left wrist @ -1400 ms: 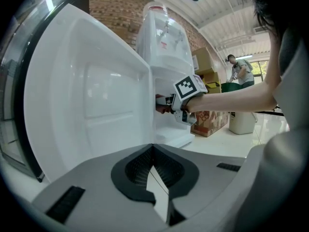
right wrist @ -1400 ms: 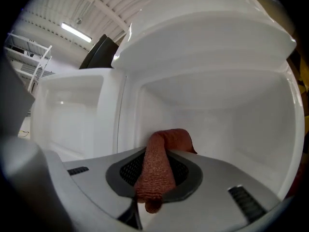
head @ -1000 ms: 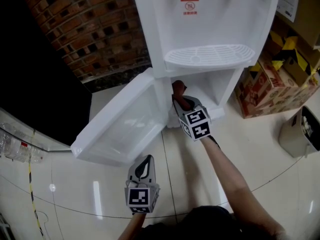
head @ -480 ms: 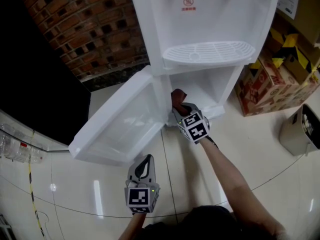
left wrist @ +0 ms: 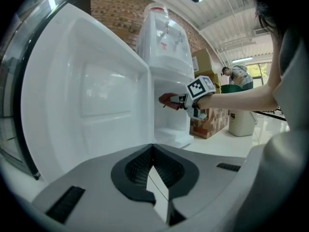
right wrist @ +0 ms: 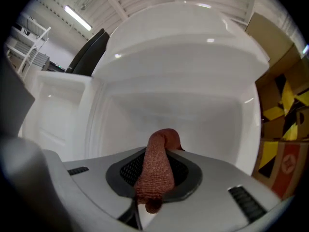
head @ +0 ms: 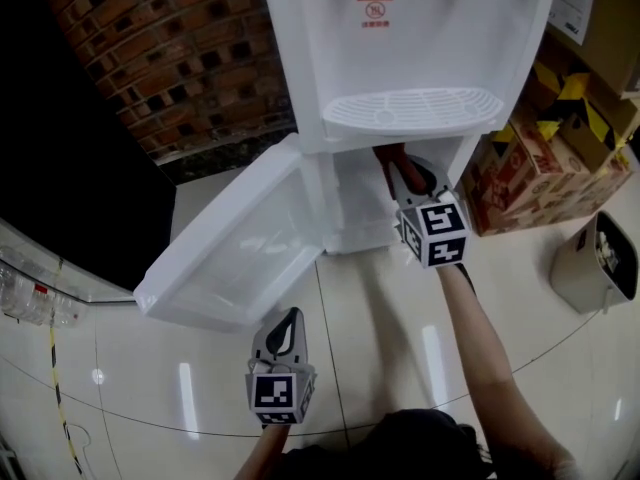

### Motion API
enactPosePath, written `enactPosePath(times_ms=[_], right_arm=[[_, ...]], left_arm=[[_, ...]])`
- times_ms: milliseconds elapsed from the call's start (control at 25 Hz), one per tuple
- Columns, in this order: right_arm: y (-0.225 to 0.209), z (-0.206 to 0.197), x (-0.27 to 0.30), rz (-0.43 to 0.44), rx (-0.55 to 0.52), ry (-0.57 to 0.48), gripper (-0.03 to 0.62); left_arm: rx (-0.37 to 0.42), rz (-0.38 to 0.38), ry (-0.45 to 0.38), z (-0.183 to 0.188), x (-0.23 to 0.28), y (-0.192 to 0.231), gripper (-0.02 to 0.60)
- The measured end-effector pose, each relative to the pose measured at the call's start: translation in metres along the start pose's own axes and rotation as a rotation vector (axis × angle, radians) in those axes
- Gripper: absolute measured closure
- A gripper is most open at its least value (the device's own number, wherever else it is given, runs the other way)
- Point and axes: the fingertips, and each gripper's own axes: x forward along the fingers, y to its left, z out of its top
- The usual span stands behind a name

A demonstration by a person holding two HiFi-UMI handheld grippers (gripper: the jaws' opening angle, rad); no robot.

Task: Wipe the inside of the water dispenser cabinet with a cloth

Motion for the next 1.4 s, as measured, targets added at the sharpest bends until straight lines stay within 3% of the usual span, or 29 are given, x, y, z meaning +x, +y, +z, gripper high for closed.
enactPosePath(times_ms=[160,320,760,1200,1400], right_arm=[[-0.045,0.036,-0.017,-0.125,-0.021,-0.054,0.523],[-0.068,0.028,-0.024,-0.19,-0.002,-0.031,0.523],[-0.073,-0.059,-0.017,-0.258,0.117,0.132,0.523],[-0.063,-0.159,-0.027,-0.27,0.19,0.348,0.523],[-0.061,-0.186,-0.033,-0.263,0.19,0.401,0.523]], left_arm=[[0.005,-0.014,-0.004,0.004,0.001,-0.005,0.595],[0.012,-0.009,-0.006,0.006,-0.001,-0.007,0.595],[0.041,-0.002,0.001,0.009,-0.005,-0.006,0.595],[0.036,-0.011,0.005,0.01,-0.004,-0.01,0.595],[0.039,-0.022,0.002,0.01,-0.004,-0.014,0.595]])
